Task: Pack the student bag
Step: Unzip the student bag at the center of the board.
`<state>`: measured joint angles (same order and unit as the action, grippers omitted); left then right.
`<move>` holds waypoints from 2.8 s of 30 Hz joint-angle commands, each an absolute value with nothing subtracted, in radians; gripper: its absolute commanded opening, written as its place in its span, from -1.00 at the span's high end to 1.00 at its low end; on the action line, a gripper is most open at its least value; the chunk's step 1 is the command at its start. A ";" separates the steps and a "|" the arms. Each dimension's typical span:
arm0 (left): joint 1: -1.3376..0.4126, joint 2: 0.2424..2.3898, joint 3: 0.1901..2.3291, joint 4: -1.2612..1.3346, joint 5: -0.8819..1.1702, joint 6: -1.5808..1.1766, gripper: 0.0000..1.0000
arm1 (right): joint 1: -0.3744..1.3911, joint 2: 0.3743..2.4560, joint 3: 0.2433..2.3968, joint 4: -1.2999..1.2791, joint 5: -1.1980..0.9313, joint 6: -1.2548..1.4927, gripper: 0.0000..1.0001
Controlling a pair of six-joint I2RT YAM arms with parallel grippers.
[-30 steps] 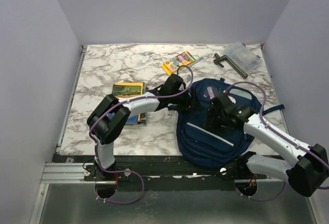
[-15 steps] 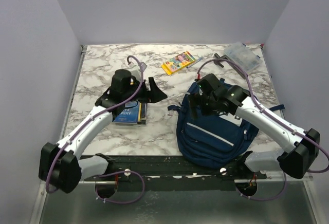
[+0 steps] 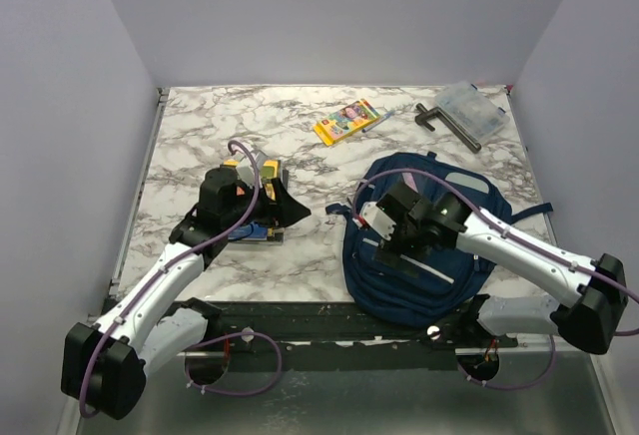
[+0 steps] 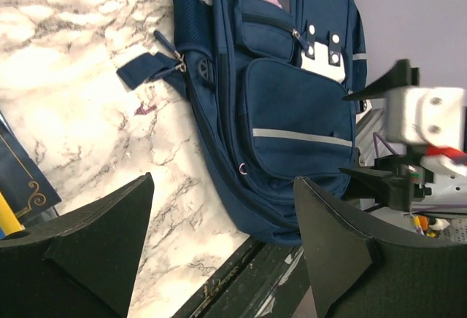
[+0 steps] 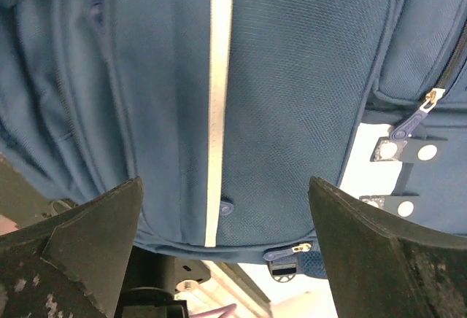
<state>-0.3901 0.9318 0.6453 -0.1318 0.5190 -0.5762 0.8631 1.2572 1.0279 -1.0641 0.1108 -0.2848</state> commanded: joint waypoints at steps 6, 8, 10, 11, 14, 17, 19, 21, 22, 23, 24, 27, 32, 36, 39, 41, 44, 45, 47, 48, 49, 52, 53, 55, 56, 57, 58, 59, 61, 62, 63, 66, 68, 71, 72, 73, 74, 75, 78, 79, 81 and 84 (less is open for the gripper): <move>-0.399 0.948 0.500 0.103 0.602 -0.745 -0.49 | 0.976 1.212 0.885 -0.964 0.048 -0.404 -0.78; -0.418 0.937 0.494 0.105 0.564 -0.748 -0.47 | 0.983 1.236 0.848 -0.930 0.076 -0.388 -0.73; -0.455 0.916 0.486 0.107 0.510 -0.735 -0.47 | 0.986 1.242 0.808 -0.871 0.138 -0.367 -0.69; -0.489 0.905 0.481 0.111 0.467 -0.725 -0.46 | 0.987 1.238 0.790 -0.840 0.193 -0.361 -0.62; -0.632 0.874 0.462 0.134 0.292 -0.658 -0.35 | 0.986 1.218 0.769 -0.765 0.319 -0.349 -0.07; -0.772 0.863 0.391 0.291 0.133 -0.611 -0.35 | 0.985 1.203 0.808 -0.763 0.321 -0.300 0.58; -0.834 0.878 0.318 0.471 0.070 -0.573 -0.36 | 0.985 1.178 0.824 -0.774 0.287 -0.272 0.99; -0.882 0.921 0.277 0.620 0.048 -0.490 -0.39 | 0.985 1.148 0.825 -0.788 0.268 -0.260 0.99; -0.905 0.952 0.288 0.650 0.050 -0.443 -0.41 | 0.985 1.134 0.824 -0.798 0.267 -0.257 0.99; -0.923 0.981 0.304 0.662 0.064 -0.380 -0.45 | 0.985 1.110 0.820 -0.794 0.271 -0.251 0.99; -0.941 1.015 0.329 0.666 0.085 -0.328 -0.45 | 0.985 1.087 0.819 -0.795 0.271 -0.251 0.99; -0.972 1.102 0.363 0.725 0.124 -0.243 -0.47 | 0.985 1.014 0.822 -0.787 0.271 -0.248 0.99; -1.030 1.241 0.399 0.849 0.156 -0.201 -0.49 | 0.985 0.988 0.852 -0.791 0.256 -0.248 0.99; -1.068 1.344 0.440 0.876 0.166 -0.201 -0.45 | 0.985 0.997 0.847 -0.794 0.255 -0.250 0.99; -1.076 1.393 0.456 0.882 0.177 -0.205 -0.41 | 0.985 0.984 0.849 -0.794 0.259 -0.246 0.99; -1.080 1.407 0.458 0.883 0.167 -0.202 -0.37 | 0.985 0.973 0.851 -0.792 0.262 -0.243 0.99; -1.084 1.410 0.451 0.881 0.154 -0.206 -0.24 | 0.985 0.963 0.853 -0.787 0.276 -0.236 0.99; -1.087 1.409 0.449 0.882 0.156 -0.206 -0.17 | 0.985 0.965 0.854 -0.789 0.278 -0.233 0.99; -1.094 1.393 0.433 0.886 0.144 -0.227 -0.11 | 0.985 0.971 0.855 -0.789 0.284 -0.231 0.99; -1.094 1.379 0.417 0.895 0.138 -0.243 -0.11 | 0.985 0.975 0.855 -0.791 0.284 -0.229 0.99; -1.095 1.367 0.401 0.908 0.138 -0.256 -0.15 | 0.986 0.977 0.856 -0.792 0.282 -0.230 0.99; -1.095 1.321 0.354 0.920 0.123 -0.290 -0.34 | 0.985 0.977 0.856 -0.798 0.279 -0.228 0.99; -1.095 1.307 0.339 0.927 0.114 -0.297 -0.35 | 0.986 0.974 0.856 -0.797 0.278 -0.227 0.99; -1.095 1.286 0.314 0.939 0.088 -0.304 -0.35 | 0.985 0.970 0.856 -0.795 0.279 -0.227 0.99; -1.095 1.280 0.308 0.943 0.080 -0.304 -0.35 | 0.985 0.970 0.857 -0.795 0.278 -0.227 0.99; -1.095 1.279 0.306 0.945 0.077 -0.300 -0.36 | 0.985 0.971 0.857 -0.795 0.278 -0.227 0.99; -1.095 1.285 0.313 0.946 0.080 -0.294 -0.37 | 0.985 0.972 0.859 -0.797 0.276 -0.227 0.99; -1.095 1.301 0.328 0.946 0.089 -0.287 -0.37 | 0.985 0.974 0.861 -0.798 0.275 -0.227 0.99; -1.095 1.334 0.359 0.946 0.107 -0.287 -0.36 | 0.985 0.979 0.864 -0.800 0.270 -0.226 0.99; -1.095 1.351 0.370 0.950 0.109 -0.295 -0.35 | 0.985 0.980 0.868 -0.802 0.270 -0.225 0.99; -1.094 1.371 0.385 0.952 0.116 -0.298 -0.34 | 0.985 0.983 0.872 -0.804 0.270 -0.224 0.99; -1.095 1.415 0.415 0.960 0.147 -0.298 -0.28 | 0.985 0.979 0.881 -0.805 0.268 -0.219 0.99; -1.095 1.429 0.430 0.962 0.159 -0.293 -0.25 | 0.985 0.977 0.883 -0.803 0.267 -0.221 0.99; -1.095 1.450 0.467 0.966 0.189 -0.293 -0.21 | 0.985 0.988 0.883 -0.804 0.256 -0.228 0.99; -1.095 1.464 0.481 0.966 0.209 -0.297 -0.16 | 0.985 0.993 0.883 -0.805 0.256 -0.229 0.99; -1.095 1.476 0.492 0.967 0.223 -0.304 -0.12 | 0.985 0.997 0.882 -0.804 0.256 -0.231 0.99; -1.098 1.489 0.502 0.968 0.235 -0.311 -0.06 | 0.985 1.000 0.882 -0.802 0.256 -0.232 0.99; -1.103 1.498 0.507 0.969 0.241 -0.315 -0.01 | 0.985 1.003 0.884 -0.799 0.255 -0.235 0.99; -1.115 1.511 0.511 0.969 0.238 -0.308 0.22 | 0.985 1.005 0.890 -0.797 0.252 -0.236 0.99; -1.117 1.511 0.510 0.969 0.239 -0.309 0.27 | 0.985 1.003 0.891 -0.797 0.251 -0.236 0.99; -1.121 1.507 0.500 0.973 0.232 -0.314 0.35 | 0.985 1.001 0.888 -0.798 0.252 -0.236 0.99; -1.129 1.500 0.491 0.984 0.233 -0.316 0.50 | 0.985 0.994 0.879 -0.798 0.256 -0.236 0.99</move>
<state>-1.1007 1.5043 0.4713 0.9264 0.1699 -0.3130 0.9779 1.0077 0.8314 -0.8917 0.2790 -0.2359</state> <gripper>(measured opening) 0.291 0.041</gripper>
